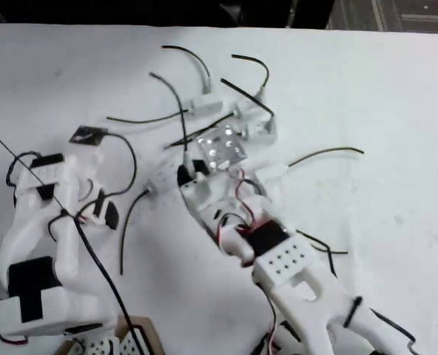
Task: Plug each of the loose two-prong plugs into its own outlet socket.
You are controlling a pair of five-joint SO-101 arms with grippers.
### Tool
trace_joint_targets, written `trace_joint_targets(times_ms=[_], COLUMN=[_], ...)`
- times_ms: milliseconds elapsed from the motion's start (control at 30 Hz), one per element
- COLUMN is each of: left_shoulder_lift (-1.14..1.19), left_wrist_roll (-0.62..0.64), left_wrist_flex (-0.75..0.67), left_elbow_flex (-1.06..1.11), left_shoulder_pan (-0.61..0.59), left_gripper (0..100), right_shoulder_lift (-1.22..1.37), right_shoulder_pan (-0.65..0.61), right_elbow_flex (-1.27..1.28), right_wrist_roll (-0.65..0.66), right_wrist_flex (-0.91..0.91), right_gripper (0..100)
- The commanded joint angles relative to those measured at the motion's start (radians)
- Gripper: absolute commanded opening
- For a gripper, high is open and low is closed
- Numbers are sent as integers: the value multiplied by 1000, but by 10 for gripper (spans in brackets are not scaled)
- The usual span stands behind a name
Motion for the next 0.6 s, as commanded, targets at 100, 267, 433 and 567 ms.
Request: trace_joint_targets(times_ms=[100, 267, 433, 567], left_shoulder_lift=[-222, -320, -323, -328], left_wrist_roll=[-31, 107, 238, 308], left_wrist_flex=[-21, -26, -20, -17], left_elbow_flex=[-29, -103, -169, -210], left_shoulder_pan=[-1, 64, 189, 260], left_gripper=[233, 233, 234, 234], right_shoulder_lift=[-73, -226, -360, -433], right_shoulder_pan=[-97, -143, -159, -157], right_elbow_flex=[-25, -23, -17, -17], right_wrist_roll=[-21, -28, -29, -37], right_wrist_flex=[44, 165, 240, 311], right_gripper=[17, 17, 17, 17])
